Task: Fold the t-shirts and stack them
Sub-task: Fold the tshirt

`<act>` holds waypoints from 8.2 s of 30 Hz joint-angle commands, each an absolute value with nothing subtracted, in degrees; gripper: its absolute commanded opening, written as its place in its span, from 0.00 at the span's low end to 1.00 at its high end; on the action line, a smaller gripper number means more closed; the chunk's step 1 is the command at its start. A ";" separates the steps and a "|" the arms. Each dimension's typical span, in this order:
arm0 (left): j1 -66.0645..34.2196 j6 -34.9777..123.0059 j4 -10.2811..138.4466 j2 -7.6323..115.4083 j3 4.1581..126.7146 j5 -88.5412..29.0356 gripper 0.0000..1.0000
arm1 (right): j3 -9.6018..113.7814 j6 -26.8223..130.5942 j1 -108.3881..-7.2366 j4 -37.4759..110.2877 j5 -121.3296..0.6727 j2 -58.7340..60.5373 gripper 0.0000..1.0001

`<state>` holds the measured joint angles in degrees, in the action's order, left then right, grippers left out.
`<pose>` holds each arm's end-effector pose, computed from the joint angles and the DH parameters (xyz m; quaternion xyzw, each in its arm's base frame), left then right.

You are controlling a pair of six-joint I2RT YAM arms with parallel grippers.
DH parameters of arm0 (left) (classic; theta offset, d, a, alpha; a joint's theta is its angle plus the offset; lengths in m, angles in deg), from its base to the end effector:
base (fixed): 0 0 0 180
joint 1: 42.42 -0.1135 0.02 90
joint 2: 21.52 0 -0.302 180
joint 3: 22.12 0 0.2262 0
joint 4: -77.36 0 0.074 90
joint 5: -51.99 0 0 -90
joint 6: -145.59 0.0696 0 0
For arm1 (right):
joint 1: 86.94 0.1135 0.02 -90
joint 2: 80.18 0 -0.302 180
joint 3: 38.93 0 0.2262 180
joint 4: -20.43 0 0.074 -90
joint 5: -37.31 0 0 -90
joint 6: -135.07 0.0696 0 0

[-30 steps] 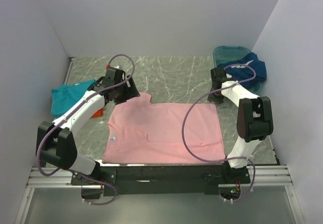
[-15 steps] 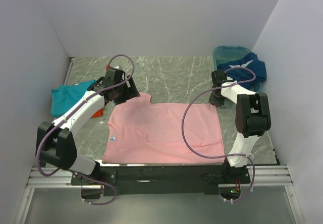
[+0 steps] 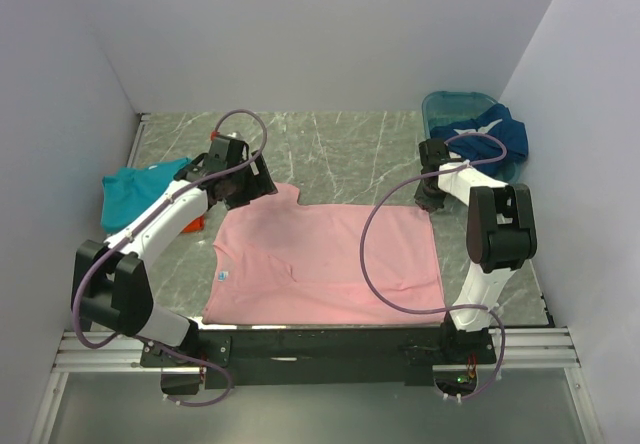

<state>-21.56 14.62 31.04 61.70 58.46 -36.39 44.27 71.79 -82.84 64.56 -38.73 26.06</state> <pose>0.2839 -0.1103 0.2947 -0.1586 0.9229 -0.1914 0.2939 0.3678 0.0095 0.1845 0.2144 0.9493 -0.0626 0.2210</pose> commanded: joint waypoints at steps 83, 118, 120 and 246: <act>-30.91 36.79 40.09 103.55 85.29 -26.32 0.00 | 47.64 71.79 -83.51 69.21 -42.84 26.52 0.00; -38.29 25.36 52.57 108.58 101.29 -3.13 0.00 | 66.54 70.38 -83.69 76.50 -40.38 32.59 0.00; -38.38 25.27 55.03 106.46 97.69 -2.33 0.00 | 66.19 70.30 -83.69 75.80 -41.08 31.80 0.00; -23.09 2.42 22.25 21.38 28.95 -33.44 0.64 | 24.35 78.47 -80.35 70.62 -36.34 -5.38 0.41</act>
<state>-23.20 2.91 23.33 24.02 24.73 -30.46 21.51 78.63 -81.07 71.38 -38.62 -4.17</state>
